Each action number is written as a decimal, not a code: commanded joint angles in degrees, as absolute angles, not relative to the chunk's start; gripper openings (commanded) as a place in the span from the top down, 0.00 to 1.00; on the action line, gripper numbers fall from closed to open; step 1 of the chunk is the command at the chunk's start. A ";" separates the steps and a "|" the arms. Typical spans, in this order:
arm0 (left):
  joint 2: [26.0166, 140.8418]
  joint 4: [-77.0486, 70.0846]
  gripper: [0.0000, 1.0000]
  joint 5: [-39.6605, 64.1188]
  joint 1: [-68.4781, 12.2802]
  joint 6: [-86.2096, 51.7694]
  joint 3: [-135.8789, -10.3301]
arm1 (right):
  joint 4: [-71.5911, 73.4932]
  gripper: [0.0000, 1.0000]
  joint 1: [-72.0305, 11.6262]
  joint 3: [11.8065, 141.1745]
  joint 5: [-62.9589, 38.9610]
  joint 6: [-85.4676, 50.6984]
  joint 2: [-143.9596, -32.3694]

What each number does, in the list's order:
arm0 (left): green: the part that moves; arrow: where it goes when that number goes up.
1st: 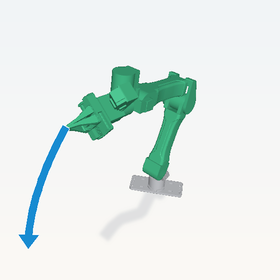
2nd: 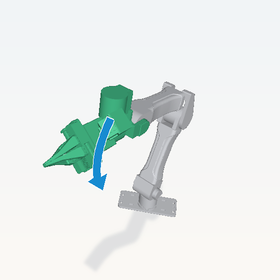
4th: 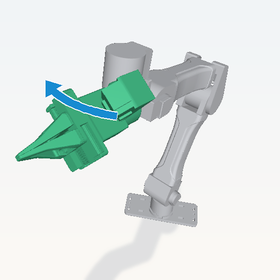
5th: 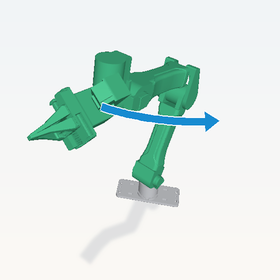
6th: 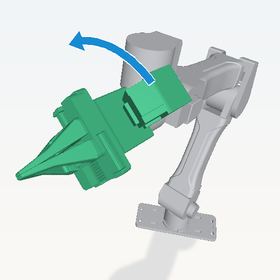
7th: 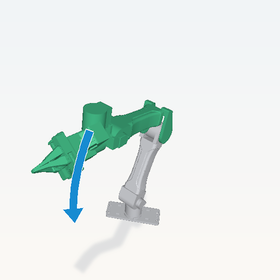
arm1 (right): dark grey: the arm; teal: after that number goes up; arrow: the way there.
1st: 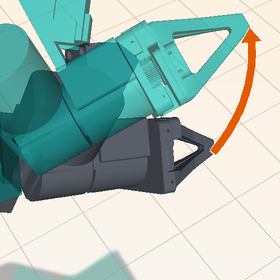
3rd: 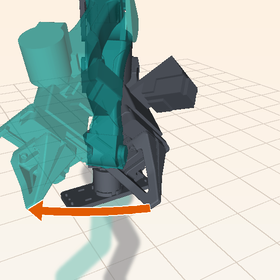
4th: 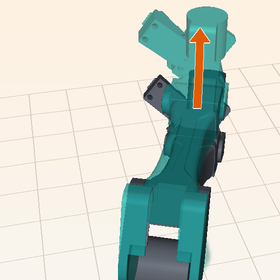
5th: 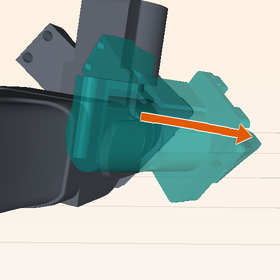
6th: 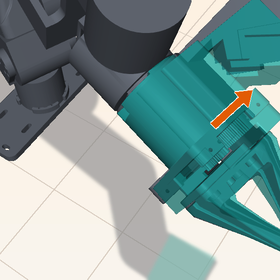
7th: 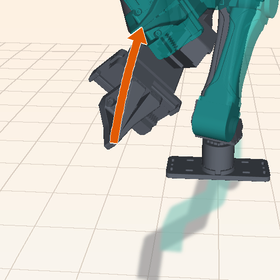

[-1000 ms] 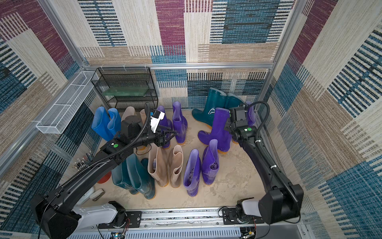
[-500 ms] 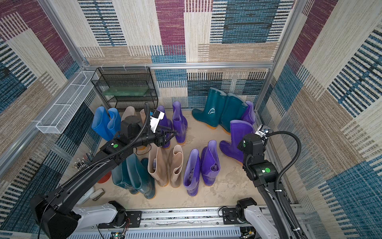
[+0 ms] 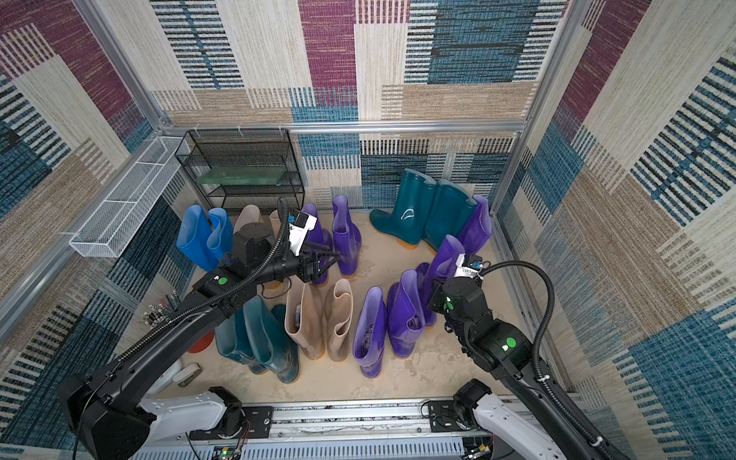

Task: Match and arrange rain boots in pairs
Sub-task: Adjust the rain boot at the center of the board.

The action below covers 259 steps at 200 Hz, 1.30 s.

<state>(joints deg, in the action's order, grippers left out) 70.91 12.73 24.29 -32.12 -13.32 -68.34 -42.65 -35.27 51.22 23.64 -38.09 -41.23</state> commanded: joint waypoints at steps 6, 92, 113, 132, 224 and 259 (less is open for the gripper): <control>70.59 11.52 0.45 24.52 -32.08 -12.66 -68.51 | -44.84 0.55 -39.78 54.19 27.00 -40.24 -43.37; 68.13 9.47 0.43 23.67 -32.08 -11.68 -67.00 | -48.72 0.17 -37.93 70.14 41.57 -30.03 -48.69; 67.85 8.81 0.42 23.25 -32.07 -12.00 -66.43 | -41.89 0.11 -21.07 71.30 32.06 -21.48 -52.89; 67.85 8.44 0.42 23.51 -32.08 -12.57 -66.34 | -34.50 0.13 -6.10 70.41 15.20 -17.87 -56.36; 68.89 8.64 0.41 23.48 -32.08 -12.14 -66.19 | -30.18 0.25 -8.48 96.66 4.41 -6.71 -90.69; 69.04 9.21 0.41 22.68 -32.01 -11.21 -66.27 | -36.70 0.32 -8.67 115.01 7.32 -7.10 -107.35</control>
